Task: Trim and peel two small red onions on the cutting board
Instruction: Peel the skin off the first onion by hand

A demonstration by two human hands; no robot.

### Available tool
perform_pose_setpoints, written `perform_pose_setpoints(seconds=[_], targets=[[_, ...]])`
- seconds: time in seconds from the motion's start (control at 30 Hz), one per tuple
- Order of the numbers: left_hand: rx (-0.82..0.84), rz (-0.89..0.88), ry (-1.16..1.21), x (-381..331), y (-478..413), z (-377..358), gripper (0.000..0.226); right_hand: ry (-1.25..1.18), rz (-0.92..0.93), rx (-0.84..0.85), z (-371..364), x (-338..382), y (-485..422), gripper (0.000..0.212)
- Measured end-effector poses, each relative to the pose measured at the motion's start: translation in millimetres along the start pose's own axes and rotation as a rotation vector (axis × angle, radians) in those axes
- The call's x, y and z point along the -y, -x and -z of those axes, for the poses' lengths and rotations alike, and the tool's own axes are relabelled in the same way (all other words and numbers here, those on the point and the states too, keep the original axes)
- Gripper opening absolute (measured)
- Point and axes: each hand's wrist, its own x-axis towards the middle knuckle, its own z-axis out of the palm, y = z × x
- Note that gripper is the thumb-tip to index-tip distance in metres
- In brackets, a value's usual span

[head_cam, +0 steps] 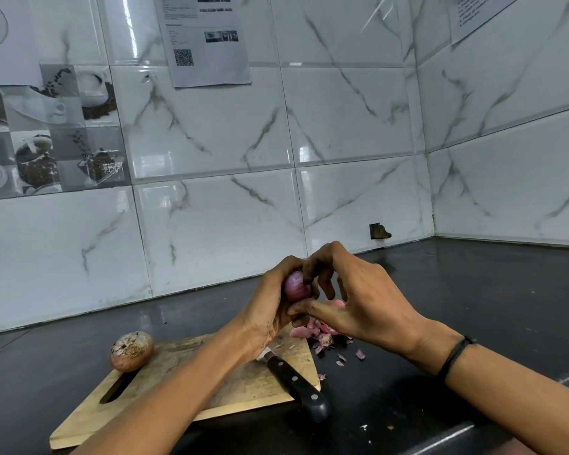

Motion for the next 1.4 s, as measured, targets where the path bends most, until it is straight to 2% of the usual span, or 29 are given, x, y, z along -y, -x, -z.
perform_pose_setpoints(seconds=[0.4,0.57,0.8,1.13,1.27,1.4], targets=[[0.002,-0.026,0.054,-1.7,-0.5,-0.9,0.041,-0.016,-0.066,0.032,-5.0,-2.9,-1.7,0.044],[0.035,-0.011,0.139,0.4,-2.4,2.6,0.024,-0.075,-0.121,0.007,-0.4,-5.3,-2.3,0.049],[0.038,-0.026,0.145,0.6,-5.5,5.5,0.022,-0.143,-0.088,-0.014,-2.9,-2.4,-2.0,0.042],[0.009,-0.036,0.095,1.6,-5.0,4.5,0.044,-0.062,-0.071,0.058,-3.7,-1.6,-1.1,0.045],[0.014,-0.052,0.081,-0.5,-3.0,3.1,0.043,0.056,-0.005,0.062,-7.5,-1.5,0.7,0.043],[0.006,-0.036,0.086,-0.1,-4.6,5.1,0.031,0.007,-0.039,0.058,-8.1,-3.1,-0.2,0.042]])
